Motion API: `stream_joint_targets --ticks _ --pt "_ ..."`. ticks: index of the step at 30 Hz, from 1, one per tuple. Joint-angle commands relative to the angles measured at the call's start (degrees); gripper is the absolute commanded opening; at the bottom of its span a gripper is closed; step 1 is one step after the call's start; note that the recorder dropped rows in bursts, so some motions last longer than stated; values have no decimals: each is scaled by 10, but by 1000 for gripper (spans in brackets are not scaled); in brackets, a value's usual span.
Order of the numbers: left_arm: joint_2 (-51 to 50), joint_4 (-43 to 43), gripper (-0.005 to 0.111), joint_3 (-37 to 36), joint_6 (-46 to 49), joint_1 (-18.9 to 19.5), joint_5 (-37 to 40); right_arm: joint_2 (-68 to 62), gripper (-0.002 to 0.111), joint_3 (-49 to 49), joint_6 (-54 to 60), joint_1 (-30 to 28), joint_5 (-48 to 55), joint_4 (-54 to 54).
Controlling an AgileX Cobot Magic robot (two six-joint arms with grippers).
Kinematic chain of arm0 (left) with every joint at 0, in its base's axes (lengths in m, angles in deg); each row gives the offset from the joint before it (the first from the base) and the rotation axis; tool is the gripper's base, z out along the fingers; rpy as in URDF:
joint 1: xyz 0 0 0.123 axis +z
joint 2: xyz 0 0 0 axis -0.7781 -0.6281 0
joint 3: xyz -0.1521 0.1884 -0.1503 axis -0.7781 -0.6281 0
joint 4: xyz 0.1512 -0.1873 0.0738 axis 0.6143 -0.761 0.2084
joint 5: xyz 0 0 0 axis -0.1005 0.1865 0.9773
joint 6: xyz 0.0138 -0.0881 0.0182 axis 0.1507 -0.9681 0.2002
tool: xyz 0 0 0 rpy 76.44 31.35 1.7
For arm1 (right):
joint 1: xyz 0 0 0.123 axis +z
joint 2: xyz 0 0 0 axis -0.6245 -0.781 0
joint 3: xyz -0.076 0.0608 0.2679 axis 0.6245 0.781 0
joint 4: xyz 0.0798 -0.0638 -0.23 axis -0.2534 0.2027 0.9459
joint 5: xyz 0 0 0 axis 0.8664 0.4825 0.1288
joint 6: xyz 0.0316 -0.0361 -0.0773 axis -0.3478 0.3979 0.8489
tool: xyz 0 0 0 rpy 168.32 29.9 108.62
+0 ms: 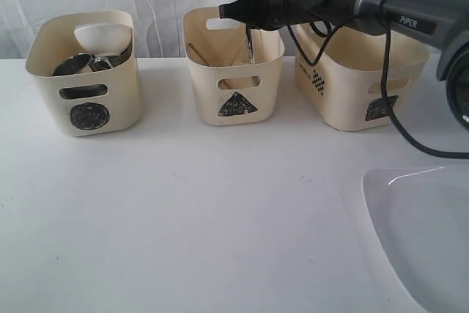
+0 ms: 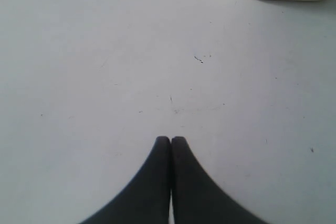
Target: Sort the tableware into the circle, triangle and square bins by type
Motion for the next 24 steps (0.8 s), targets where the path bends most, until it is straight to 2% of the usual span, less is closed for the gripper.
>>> stream_joint_targets --ticks 1,7,8,11,12,17,19,24 --pt "3 -3 0 -2 -1 3 9 13 27 -7 1 -3 12 -4" --pt "3 -3 0 -2 -1 3 9 70 26 -7 -12 -15 210 22" --pt "3 -3 0 -2 -1 3 9 80 24 -7 -27 -19 231 31" --pt "3 -3 0 -2 -1 3 9 122 3 -3 -67 -29 279 54" --pt "3 -3 0 -2 -1 3 9 147 0 2 -77 -34 310 53" --pt "3 -3 0 -2 -1 3 9 267 0 58 -116 -38 443 86" --pt "3 -3 0 -2 -1 3 9 308 0 74 -143 -38 463 135" --pt "3 -3 0 -2 -1 3 9 423 0 120 -222 -40 516 346"
